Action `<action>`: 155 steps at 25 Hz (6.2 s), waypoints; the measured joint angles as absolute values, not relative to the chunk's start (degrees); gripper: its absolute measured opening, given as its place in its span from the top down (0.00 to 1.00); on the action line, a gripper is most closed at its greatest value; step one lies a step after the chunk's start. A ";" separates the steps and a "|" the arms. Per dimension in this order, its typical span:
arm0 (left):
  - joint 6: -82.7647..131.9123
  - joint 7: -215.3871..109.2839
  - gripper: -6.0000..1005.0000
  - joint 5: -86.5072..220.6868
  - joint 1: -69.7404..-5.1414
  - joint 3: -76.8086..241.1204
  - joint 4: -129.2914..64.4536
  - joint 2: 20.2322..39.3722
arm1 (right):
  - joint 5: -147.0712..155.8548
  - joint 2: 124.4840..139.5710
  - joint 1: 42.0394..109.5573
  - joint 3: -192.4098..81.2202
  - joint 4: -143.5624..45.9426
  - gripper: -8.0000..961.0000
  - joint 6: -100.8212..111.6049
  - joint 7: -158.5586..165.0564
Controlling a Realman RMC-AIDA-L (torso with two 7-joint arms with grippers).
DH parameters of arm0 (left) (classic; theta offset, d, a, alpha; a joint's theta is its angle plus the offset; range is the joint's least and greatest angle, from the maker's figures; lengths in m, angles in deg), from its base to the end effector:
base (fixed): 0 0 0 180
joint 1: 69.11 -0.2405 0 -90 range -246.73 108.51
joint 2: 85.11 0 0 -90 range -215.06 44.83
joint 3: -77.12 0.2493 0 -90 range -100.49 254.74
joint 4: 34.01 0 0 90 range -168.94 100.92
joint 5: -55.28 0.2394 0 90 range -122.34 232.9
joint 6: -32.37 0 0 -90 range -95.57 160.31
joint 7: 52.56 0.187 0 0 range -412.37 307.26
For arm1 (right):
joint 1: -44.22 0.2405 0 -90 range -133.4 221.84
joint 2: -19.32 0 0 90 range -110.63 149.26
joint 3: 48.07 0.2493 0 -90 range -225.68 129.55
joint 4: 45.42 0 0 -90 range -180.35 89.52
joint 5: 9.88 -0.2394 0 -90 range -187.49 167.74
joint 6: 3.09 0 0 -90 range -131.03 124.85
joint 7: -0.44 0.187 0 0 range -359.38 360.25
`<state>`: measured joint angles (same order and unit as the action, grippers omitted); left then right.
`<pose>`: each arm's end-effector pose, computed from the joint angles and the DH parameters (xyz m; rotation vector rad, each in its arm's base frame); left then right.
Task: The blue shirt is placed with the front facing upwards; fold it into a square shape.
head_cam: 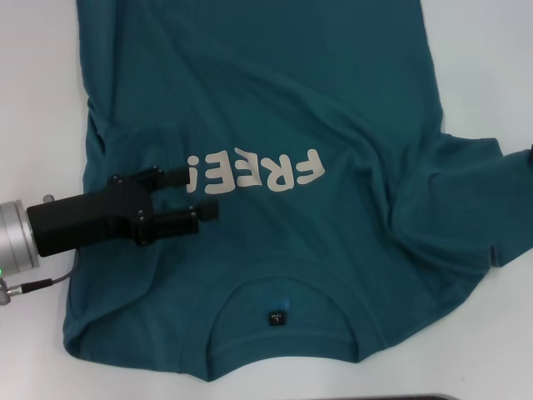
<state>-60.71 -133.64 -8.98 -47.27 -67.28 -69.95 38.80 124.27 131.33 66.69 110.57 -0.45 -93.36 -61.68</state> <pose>-0.2843 0.3045 -0.0635 -2.6504 -0.9454 -0.8619 0.3863 0.3251 0.0700 -2.1258 1.6300 0.4779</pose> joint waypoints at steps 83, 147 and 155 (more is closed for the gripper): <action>-59.99 -133.94 0.13 -8.70 -45.12 -67.11 -68.55 38.63 | 116.07 137.17 80.74 97.80 -4.46 0.94 -85.34 -64.32; -59.56 -133.89 0.13 -8.43 -45.28 -67.11 -68.61 38.61 | 118.16 134.29 69.69 94.20 -4.29 0.38 -87.49 -57.53; -59.56 -133.92 0.13 -8.43 -45.19 -67.10 -68.57 38.63 | 117.99 134.71 70.99 94.04 -4.22 0.73 -91.09 -59.55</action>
